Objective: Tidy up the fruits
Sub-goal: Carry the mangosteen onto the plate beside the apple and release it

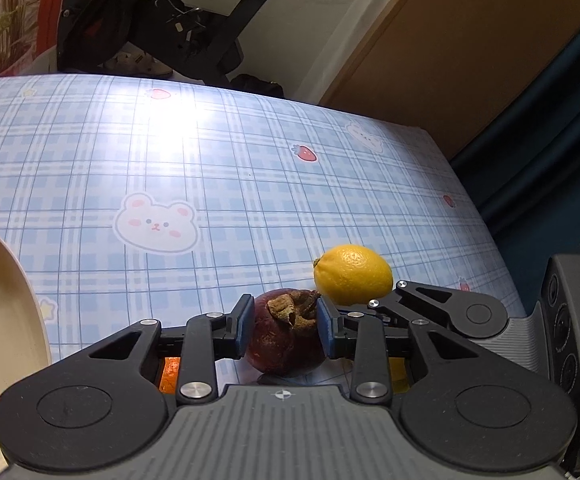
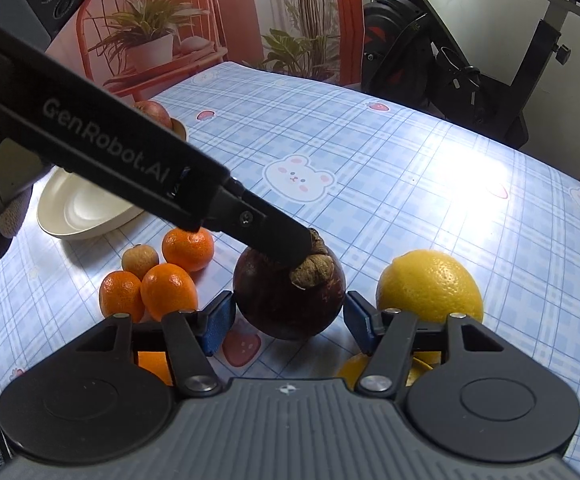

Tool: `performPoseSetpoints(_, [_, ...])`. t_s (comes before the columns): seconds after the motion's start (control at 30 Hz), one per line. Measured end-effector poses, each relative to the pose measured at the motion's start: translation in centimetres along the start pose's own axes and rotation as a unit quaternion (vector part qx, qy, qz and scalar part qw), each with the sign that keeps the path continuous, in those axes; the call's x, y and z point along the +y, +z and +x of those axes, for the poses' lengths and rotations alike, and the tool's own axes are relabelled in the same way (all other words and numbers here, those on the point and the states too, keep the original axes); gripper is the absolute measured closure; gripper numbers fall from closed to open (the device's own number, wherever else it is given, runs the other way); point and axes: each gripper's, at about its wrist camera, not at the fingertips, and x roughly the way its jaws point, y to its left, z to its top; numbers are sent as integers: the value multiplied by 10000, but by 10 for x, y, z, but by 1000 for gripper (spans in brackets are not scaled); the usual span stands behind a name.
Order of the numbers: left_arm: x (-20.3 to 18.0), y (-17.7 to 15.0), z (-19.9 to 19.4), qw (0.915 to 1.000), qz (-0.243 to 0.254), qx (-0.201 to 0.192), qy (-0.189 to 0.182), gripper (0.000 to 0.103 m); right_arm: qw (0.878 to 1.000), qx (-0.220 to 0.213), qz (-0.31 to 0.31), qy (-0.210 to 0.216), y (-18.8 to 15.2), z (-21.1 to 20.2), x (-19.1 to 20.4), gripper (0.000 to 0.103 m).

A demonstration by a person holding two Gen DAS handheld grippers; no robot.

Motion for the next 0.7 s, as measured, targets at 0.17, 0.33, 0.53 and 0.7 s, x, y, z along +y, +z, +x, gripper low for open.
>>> performPoseSetpoints(0.17, [11, -1, 2, 9994, -314, 16, -173, 62, 10000, -46, -5, -49, -2, 0, 2, 41])
performPoseSetpoints(0.33, [16, -2, 5, 9983, -494, 23, -297, 58, 10000, -46, 1, -34, -2, -1, 0, 41])
performPoseSetpoints(0.53, [16, -2, -1, 9979, -529, -71, -367, 60, 9995, -292, 118, -7, -3, -8, -1, 41])
performPoseSetpoints(0.7, [9, -3, -26, 9989, -295, -259, -271, 60, 9990, -453, -14, 11, 7, -19, 11, 41])
